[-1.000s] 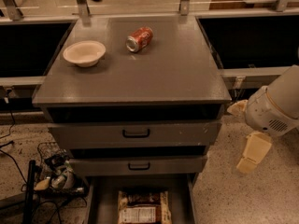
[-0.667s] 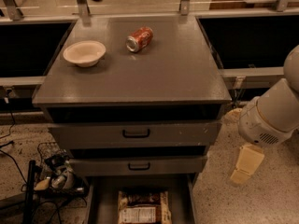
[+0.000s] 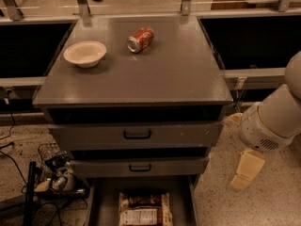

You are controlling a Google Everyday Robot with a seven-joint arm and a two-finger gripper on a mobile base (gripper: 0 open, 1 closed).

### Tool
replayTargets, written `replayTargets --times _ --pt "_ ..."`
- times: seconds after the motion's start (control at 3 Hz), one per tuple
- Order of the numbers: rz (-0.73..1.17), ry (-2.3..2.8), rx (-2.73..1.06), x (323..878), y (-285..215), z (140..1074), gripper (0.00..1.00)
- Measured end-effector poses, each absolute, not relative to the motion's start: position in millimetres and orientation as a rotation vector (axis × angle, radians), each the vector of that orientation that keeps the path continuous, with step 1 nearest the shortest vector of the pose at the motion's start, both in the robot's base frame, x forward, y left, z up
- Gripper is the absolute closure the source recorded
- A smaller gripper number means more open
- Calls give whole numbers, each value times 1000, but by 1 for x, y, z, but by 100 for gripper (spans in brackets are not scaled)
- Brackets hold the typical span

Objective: Pick brown chip bag from bottom drawer and place on counter

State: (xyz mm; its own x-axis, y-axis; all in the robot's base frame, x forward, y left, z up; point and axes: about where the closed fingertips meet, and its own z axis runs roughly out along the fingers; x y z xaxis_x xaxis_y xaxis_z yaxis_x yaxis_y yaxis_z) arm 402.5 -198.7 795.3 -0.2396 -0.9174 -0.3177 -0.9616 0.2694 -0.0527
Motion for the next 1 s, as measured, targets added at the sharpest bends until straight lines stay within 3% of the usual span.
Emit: replayTargets --times 1.0 --pt "501 2256 -1733 377 -165 699 0"
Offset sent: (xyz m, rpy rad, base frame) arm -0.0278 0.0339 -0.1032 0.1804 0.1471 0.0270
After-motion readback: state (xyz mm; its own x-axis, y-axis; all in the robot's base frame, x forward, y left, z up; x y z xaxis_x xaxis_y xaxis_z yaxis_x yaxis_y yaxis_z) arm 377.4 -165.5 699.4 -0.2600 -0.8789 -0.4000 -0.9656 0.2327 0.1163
